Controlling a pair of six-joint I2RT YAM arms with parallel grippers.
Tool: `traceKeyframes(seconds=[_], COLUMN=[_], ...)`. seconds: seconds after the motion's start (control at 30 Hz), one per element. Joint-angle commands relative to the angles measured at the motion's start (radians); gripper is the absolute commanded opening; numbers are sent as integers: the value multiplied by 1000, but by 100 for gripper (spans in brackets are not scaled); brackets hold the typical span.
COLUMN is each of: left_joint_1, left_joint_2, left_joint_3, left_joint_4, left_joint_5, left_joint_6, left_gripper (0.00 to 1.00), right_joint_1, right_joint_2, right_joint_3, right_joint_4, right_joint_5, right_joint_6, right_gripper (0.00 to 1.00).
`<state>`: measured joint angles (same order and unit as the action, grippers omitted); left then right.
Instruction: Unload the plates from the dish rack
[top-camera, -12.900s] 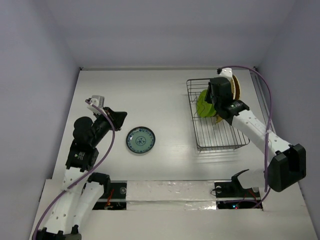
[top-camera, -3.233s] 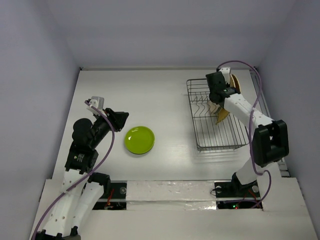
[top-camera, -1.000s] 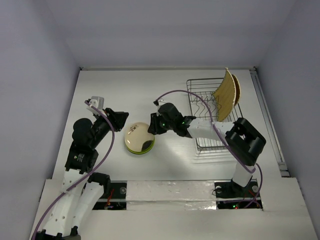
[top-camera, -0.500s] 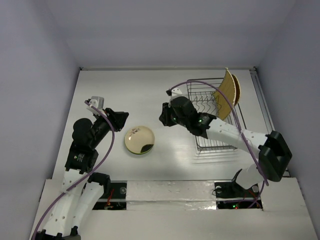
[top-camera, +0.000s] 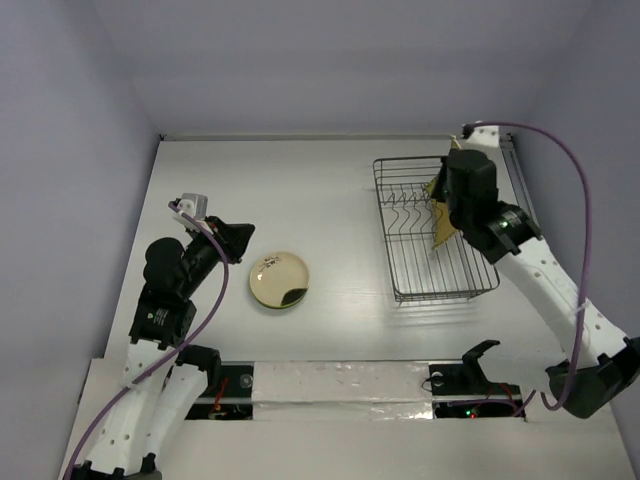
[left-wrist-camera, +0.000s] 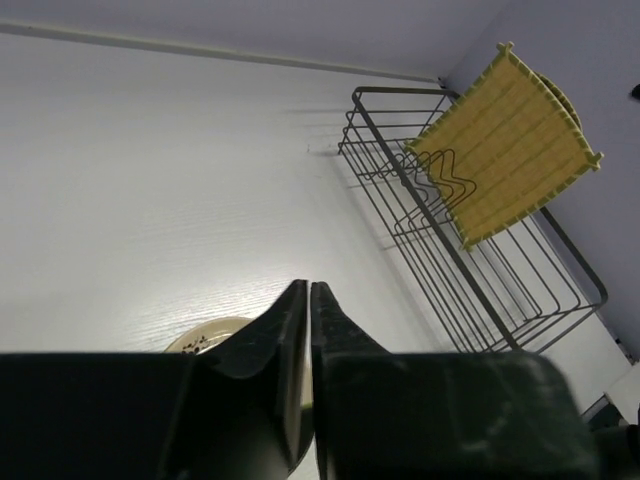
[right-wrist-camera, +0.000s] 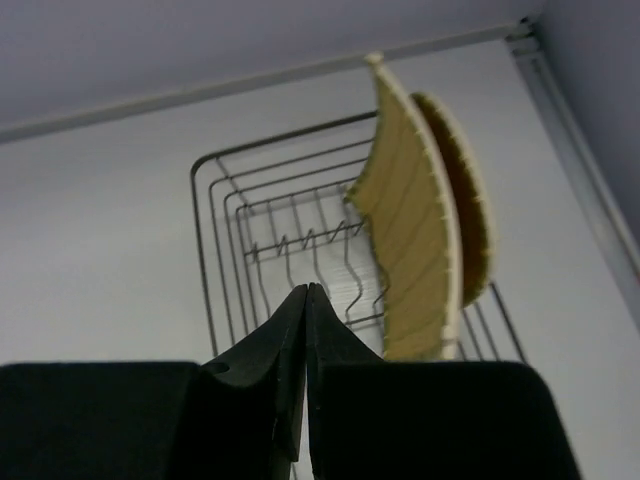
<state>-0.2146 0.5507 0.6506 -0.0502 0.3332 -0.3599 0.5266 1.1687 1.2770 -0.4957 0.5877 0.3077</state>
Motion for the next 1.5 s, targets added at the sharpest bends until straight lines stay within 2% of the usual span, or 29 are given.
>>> traceKeyframes(seconds=[0.0,0.03,0.1,0.13,0.2,0.23,0.33,0.43,0.93,1.07,1.23,1.33,1.4,1.47], left_joint_1=[-5,-5,-14,-14,-14,-14,-14,-14,-14,-14,-23,-23,-23,-23], left_joint_2=[-11,-9,-9,-11,-11,-12,-12,-12,-5,-1,2,5,3,3], left_joint_3=[35,35,35,35,37,37,37,37,35,35,37,37,37,35], left_joint_4=[33,33,32,30,30,29,27,29,32,33,33,33,33,33], left_joint_5=[10,9,4,4,6,6,3,0,6,7,9,9,9,10], left_joint_6=[7,9,9,9,10,10,12,10,9,9,10,9,9,9], left_gripper=[1,0,0,0,0,3,16,20,22,22,22,22,22,22], right_joint_1=[-56,-74,-129,-145,-190,-206,-260,-292,-326,-326,-335,-335,-335,-335], right_joint_2=[-6,5,25,37,49,55,85,111,216,285,304,313,324,342], right_joint_3=[110,145,179,188,197,197,188,163,119,131,124,120,120,124], right_joint_4=[-116,-133,-159,-165,-159,-153,-149,-127,-63,-67,-60,-56,-52,-50], right_joint_5=[141,146,150,150,114,98,48,27,-63,-49,-31,-28,-31,-32], right_joint_6=[-65,-77,-94,-101,-117,-122,-137,-148,-139,-136,-134,-136,-137,-137], right_gripper=[8,16,24,35,40,41,41,40,37,39,45,45,42,33])
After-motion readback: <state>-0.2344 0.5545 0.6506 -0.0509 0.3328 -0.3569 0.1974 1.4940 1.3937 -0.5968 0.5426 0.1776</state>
